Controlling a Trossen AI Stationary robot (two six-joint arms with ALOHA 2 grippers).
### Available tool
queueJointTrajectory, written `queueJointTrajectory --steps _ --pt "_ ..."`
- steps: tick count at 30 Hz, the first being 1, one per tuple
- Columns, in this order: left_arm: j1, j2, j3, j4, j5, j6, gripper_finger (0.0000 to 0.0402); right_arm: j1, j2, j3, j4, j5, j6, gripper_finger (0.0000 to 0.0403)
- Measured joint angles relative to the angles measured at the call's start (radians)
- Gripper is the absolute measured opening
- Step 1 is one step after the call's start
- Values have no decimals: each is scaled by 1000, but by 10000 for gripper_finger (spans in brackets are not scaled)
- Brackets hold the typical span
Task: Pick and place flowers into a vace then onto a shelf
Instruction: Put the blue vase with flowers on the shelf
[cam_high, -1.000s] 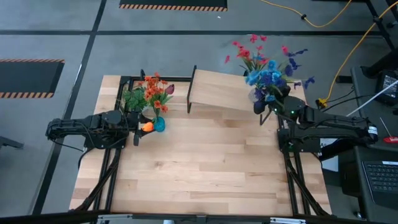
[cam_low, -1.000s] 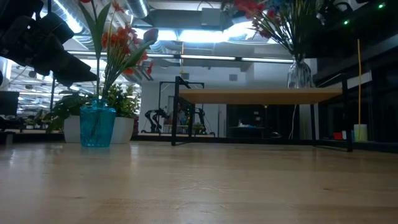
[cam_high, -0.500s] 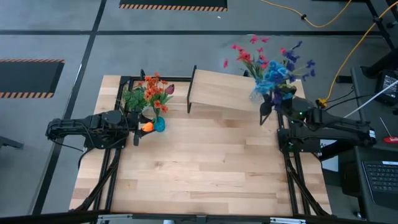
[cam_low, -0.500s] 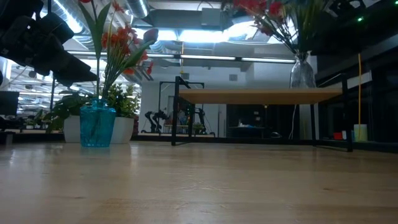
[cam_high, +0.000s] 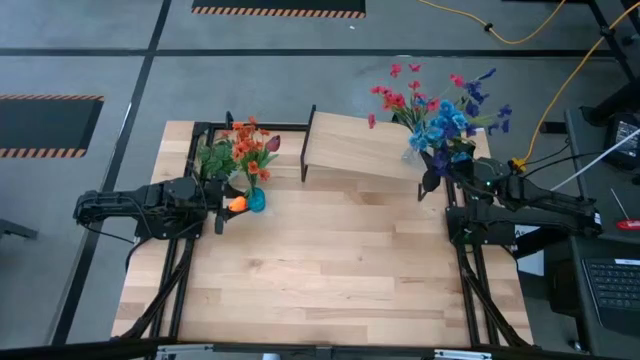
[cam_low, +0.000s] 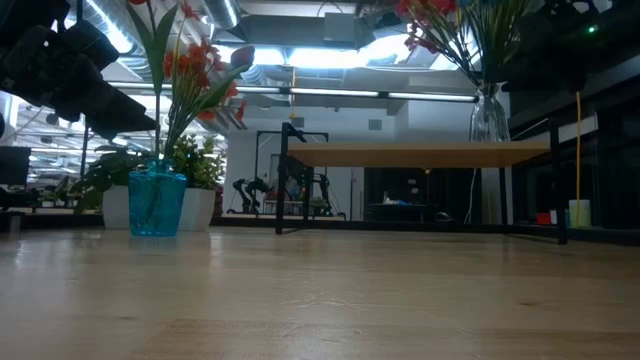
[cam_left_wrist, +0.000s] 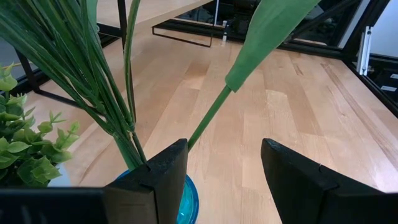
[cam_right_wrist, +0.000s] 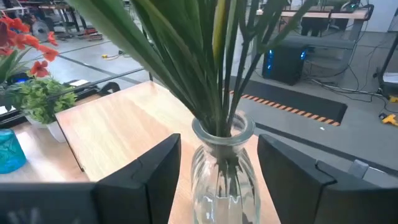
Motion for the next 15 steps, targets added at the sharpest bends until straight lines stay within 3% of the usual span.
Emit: queueJointTrajectory --steps 9,15 --pt "0 0 0 0 0 -14 198 21 1 18 -25 -1 -13 214" --pt "0 0 0 0 0 -17 198 70 1 88 -153 -1 54 214"
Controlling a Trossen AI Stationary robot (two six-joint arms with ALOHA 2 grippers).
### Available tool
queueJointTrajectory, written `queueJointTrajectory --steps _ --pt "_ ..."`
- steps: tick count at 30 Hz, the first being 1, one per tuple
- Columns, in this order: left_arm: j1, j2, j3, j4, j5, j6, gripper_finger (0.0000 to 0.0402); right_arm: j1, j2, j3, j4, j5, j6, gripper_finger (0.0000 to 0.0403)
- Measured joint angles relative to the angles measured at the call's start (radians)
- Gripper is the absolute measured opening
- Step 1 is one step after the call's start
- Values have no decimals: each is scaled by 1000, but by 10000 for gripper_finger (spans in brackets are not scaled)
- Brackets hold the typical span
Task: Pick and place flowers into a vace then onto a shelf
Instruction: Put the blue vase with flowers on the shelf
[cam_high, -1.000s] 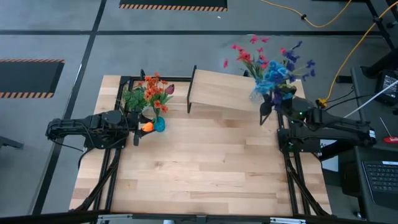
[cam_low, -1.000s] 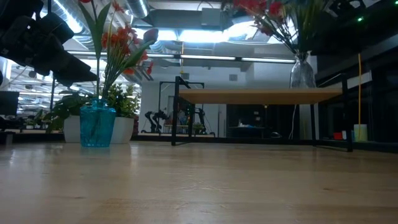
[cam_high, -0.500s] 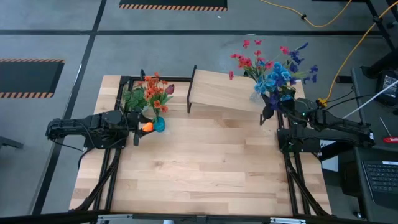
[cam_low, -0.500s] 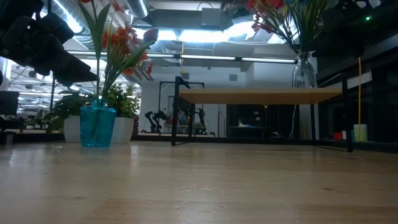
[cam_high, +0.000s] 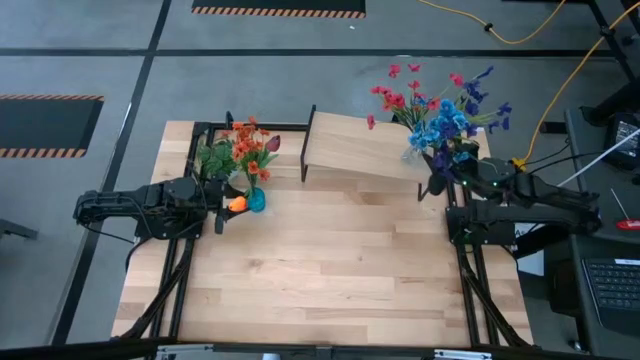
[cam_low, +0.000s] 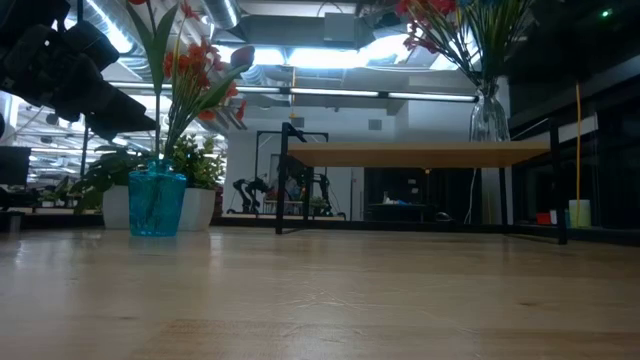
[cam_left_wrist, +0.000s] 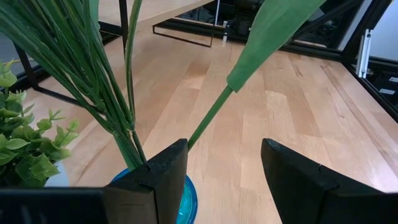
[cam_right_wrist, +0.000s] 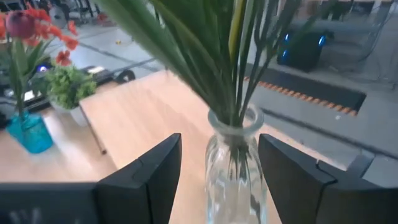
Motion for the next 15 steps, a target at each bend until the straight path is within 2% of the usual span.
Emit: queueJointTrajectory --steps 8,15 --pt "0 0 0 0 0 0 198 70 0 86 -169 -37 54 214" --pt "0 0 0 0 0 0 198 117 8 158 -297 -235 24 214"
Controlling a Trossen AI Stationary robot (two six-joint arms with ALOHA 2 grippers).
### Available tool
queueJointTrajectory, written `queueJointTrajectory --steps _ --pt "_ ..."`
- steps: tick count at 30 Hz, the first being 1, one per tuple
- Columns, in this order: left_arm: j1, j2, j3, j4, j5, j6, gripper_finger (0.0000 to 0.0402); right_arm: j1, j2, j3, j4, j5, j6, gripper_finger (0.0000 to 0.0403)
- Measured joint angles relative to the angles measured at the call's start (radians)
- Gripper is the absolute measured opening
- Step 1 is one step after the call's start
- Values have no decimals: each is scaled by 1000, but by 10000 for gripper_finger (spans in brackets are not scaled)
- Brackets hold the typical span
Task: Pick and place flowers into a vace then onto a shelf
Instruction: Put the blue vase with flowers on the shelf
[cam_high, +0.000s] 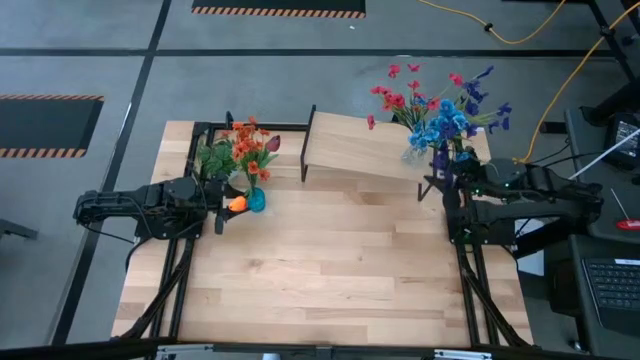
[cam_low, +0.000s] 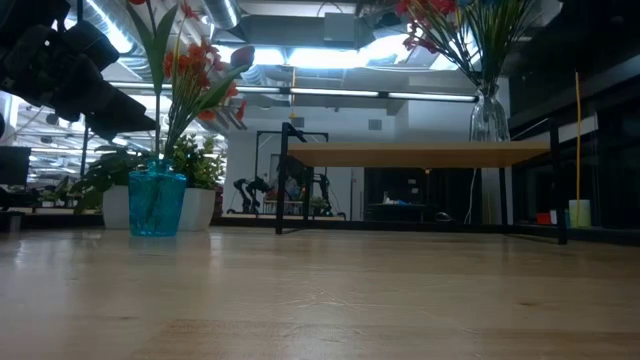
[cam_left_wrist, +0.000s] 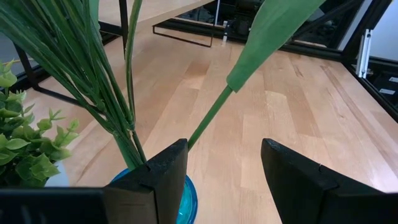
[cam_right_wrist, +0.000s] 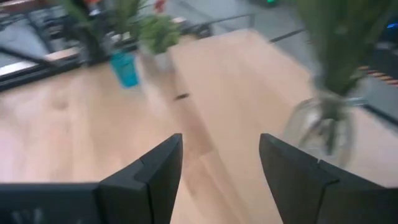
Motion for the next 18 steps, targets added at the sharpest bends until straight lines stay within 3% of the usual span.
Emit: queueJointTrajectory --steps 6,15,18 --pt "0 0 0 2 0 55 198 41 4 -45 13 -77 -22 188" --pt "0 0 0 14 -1 64 198 129 4 -225 337 -105 -127 17" --pt "0 0 0 6 -46 55 198 154 4 -272 427 -104 -133 12"
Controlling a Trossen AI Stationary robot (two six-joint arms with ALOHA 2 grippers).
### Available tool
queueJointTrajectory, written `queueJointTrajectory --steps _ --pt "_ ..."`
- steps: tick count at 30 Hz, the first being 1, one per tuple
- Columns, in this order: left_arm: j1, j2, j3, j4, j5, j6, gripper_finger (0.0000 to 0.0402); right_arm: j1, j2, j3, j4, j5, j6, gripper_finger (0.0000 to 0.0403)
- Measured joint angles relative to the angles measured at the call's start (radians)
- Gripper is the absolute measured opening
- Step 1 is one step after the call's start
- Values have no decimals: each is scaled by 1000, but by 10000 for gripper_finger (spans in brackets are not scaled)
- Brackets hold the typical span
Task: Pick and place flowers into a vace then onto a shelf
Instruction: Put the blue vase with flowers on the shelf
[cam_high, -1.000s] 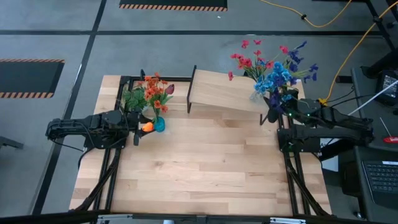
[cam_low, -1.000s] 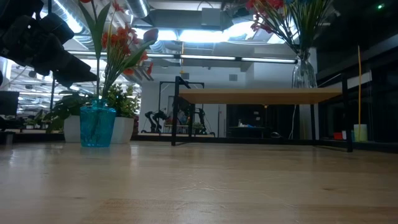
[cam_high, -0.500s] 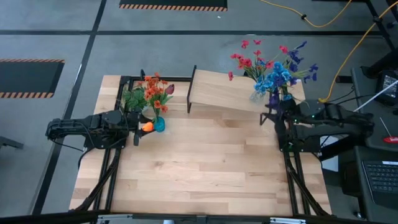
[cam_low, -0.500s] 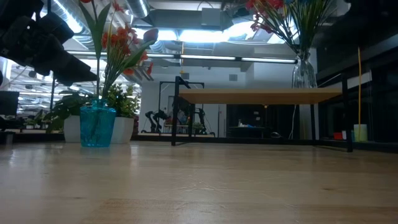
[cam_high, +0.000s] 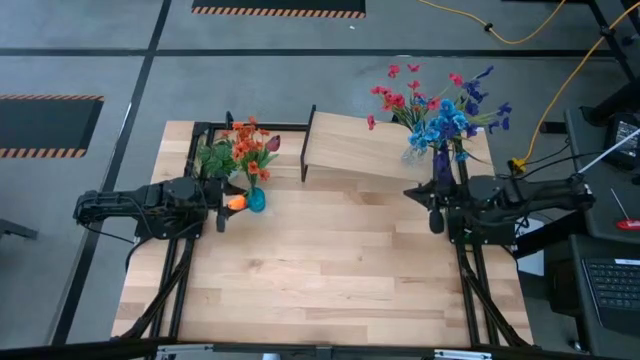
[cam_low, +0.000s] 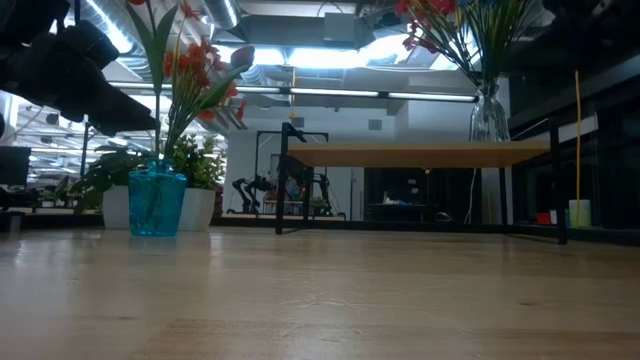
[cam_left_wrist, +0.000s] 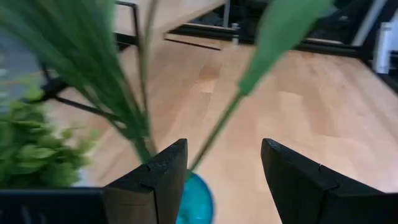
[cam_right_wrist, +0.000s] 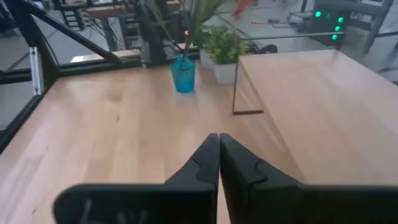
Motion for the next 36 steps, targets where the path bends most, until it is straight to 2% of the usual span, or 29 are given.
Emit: queueJointTrajectory --steps 5,9,15,23,30,36 --pt "0 0 0 1 -106 53 198 19 0 -58 55 1 11 15" --pt "0 0 0 -22 -111 -7 198 18 1 -76 58 1 58 4" --pt "0 26 0 -39 -133 -24 198 18 1 -87 71 2 53 11" --pt "0 142 0 -37 -142 -89 198 18 1 -87 71 2 56 13" --pt "0 275 0 -22 -205 -123 198 18 1 -87 71 2 56 13" --pt "0 315 3 14 -175 -137 198 18 1 -87 71 2 53 13"
